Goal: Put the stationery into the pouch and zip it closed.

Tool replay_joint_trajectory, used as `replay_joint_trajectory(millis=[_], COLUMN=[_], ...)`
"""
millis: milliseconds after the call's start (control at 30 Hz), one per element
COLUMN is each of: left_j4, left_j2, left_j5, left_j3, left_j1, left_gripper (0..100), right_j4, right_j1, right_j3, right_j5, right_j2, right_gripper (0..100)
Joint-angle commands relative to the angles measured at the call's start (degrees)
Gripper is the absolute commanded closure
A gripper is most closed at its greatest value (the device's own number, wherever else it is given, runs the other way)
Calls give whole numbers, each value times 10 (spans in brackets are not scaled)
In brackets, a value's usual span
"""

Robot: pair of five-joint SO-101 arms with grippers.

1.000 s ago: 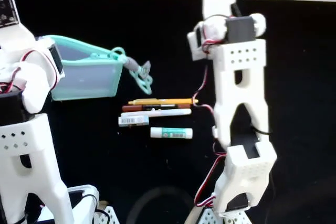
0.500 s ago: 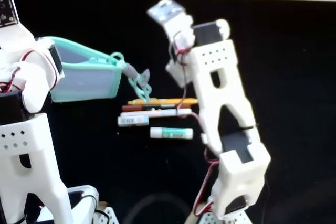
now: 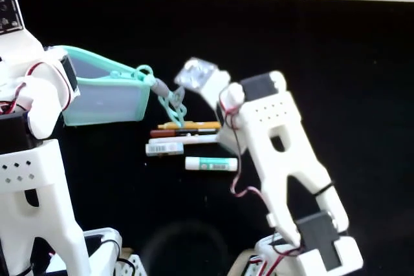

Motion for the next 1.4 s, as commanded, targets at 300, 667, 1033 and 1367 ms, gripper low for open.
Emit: replay_joint_trajectory(millis=[300, 667, 1033, 1367], left_j4=[19, 20, 20, 20], left_j2=[12, 12, 12, 12], left_j5=[-4, -4, -4, -4], left_j3=[28, 28, 28, 28], left_j1=[0, 2, 3, 3], left_gripper=[993, 993, 993, 993], right_j4=[-149, -238, -318, -367], right_j1=[-63, -143, -162, -199], right_j3=[161, 236, 262, 260], right_j5=[58, 131, 159, 159], right_j2=[-54, -49, -27, 77], right_gripper=[750, 750, 750, 750])
